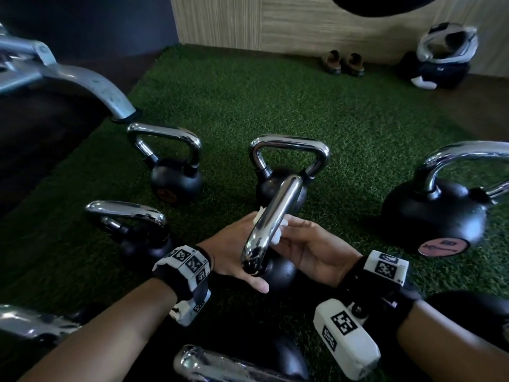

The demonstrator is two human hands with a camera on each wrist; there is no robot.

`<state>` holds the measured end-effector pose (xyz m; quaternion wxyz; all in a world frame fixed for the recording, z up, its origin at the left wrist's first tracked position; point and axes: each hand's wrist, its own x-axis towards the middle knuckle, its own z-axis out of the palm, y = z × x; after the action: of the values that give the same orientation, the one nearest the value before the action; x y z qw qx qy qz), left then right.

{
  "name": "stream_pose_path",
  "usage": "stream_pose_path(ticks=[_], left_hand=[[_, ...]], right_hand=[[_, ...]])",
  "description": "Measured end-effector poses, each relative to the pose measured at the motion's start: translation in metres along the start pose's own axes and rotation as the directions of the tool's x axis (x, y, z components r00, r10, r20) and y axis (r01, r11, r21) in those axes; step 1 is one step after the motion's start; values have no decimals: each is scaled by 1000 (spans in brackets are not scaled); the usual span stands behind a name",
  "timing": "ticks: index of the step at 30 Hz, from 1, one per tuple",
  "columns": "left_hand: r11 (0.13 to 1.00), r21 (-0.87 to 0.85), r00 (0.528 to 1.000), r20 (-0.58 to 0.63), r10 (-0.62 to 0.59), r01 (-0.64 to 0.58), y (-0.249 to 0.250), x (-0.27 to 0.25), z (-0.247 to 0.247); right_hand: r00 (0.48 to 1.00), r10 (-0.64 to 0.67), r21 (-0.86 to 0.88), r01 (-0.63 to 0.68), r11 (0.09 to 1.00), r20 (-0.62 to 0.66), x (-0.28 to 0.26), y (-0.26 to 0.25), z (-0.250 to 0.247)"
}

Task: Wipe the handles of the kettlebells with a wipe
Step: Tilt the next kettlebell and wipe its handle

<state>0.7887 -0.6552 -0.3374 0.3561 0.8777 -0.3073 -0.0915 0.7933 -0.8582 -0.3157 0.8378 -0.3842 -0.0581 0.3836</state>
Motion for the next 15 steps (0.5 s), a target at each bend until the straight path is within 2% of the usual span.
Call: stream_pose_path(ticks=[3, 7, 10, 13, 15], left_hand=[[999, -43, 1000, -18, 19, -20, 3, -1, 0], [997, -82, 999, -53, -8, 4, 2, -4, 1], [996, -82, 999, -20, -36, 34, 2, -7, 0], [995, -102, 999, -27, -21, 18, 3, -5, 1], [993, -115, 999, -37, -8, 4, 3, -5, 3]], right_hand=[[1000, 1, 12, -1, 1000, 5, -2, 3, 2], [985, -111, 48, 118, 992, -134, 6, -6, 6], [968, -142, 47, 155, 987, -205, 6, -11, 7], [954, -185, -32, 183, 983, -237, 3, -7, 6], [900, -305, -166, 264, 950, -311, 6, -7, 8]])
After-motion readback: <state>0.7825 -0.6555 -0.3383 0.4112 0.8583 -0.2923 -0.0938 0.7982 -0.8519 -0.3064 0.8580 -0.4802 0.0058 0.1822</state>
